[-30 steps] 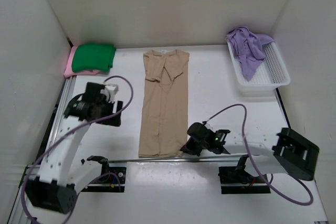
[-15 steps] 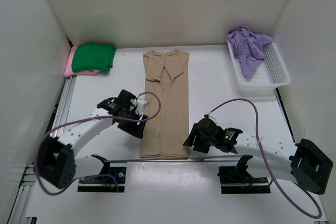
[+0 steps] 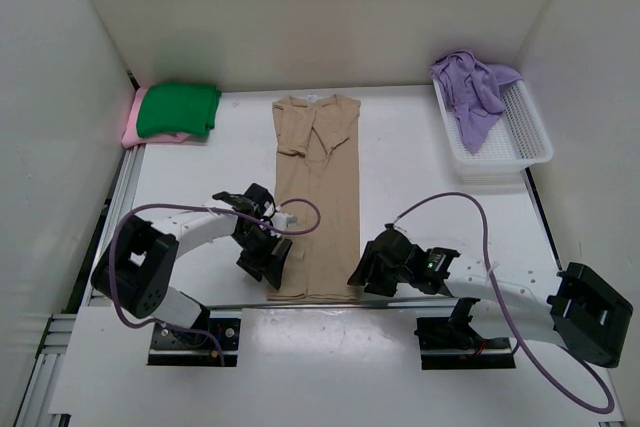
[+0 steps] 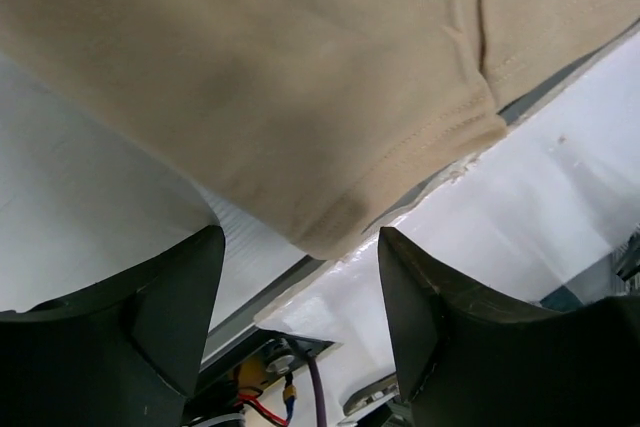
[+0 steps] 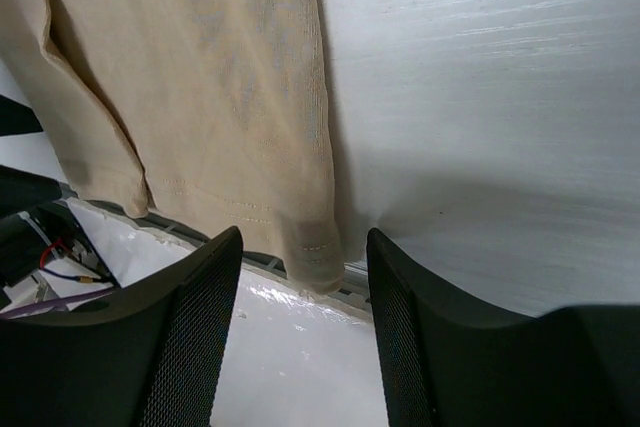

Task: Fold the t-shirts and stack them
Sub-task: Rotate the tshirt 90 degrees, then grab the bottom of the folded rectangular tshirt with both arms

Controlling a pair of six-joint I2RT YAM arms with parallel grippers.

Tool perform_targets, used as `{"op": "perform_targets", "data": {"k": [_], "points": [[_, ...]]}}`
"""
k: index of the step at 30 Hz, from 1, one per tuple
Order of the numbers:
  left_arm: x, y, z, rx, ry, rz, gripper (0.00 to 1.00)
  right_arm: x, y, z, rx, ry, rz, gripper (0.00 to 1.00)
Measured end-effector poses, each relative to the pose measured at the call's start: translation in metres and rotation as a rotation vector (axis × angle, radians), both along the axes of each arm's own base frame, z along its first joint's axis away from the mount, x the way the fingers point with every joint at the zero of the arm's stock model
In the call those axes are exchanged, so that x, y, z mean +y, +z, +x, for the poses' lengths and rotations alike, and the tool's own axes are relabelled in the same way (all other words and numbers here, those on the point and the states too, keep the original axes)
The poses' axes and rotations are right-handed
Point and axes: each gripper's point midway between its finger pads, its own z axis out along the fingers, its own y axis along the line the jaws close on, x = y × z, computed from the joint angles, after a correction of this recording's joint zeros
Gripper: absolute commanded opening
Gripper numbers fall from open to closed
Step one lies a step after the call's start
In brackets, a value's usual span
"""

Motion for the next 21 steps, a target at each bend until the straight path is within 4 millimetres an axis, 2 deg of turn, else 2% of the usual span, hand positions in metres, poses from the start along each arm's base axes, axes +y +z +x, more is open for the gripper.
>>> {"op": "perform_targets", "data": {"k": [1, 2, 5, 8, 9, 10, 11, 12, 15, 18, 21], "points": [[-0.001, 0.000, -0.001, 0.005, -0.002, -0.004, 0.72, 0.001, -0.001, -0.001, 0.004, 0.004, 0.000, 0.57], [-0.002, 0.000, -0.002, 0.010, -0.006, -0.008, 0.64, 0.001, -0.001, -0.002, 0.007, 0.005, -0.002, 0.57], [-0.005, -0.003, -0.005, 0.023, -0.008, -0.017, 0.51, 0.001, -0.002, -0.003, 0.013, 0.005, -0.002, 0.55], [-0.005, -0.006, -0.009, 0.039, -0.012, -0.014, 0.36, 0.001, -0.004, -0.005, 0.029, 0.010, -0.007, 0.45], [-0.005, -0.008, -0.010, 0.041, -0.015, -0.013, 0.29, 0.002, -0.005, -0.007, 0.037, 0.014, -0.007, 0.36], [-0.004, -0.009, -0.011, 0.044, -0.018, -0.012, 0.17, 0.003, -0.007, -0.008, 0.046, 0.020, -0.006, 0.30], [-0.004, -0.010, -0.012, 0.047, -0.016, -0.010, 0.10, 0.003, -0.009, -0.009, 0.054, 0.025, -0.010, 0.24], [-0.004, -0.010, -0.011, 0.042, -0.019, -0.010, 0.10, 0.003, -0.010, -0.011, 0.063, 0.031, -0.013, 0.15], [-0.005, -0.010, -0.009, 0.035, -0.023, -0.014, 0.10, 0.004, -0.013, -0.012, 0.075, 0.037, -0.015, 0.00], [-0.008, -0.005, -0.004, 0.023, -0.024, -0.019, 0.10, 0.006, -0.010, -0.012, 0.071, 0.041, -0.005, 0.00], [-0.015, 0.015, 0.015, -0.047, -0.018, -0.041, 0.10, 0.007, 0.005, -0.005, 0.055, 0.038, 0.004, 0.00]]}}
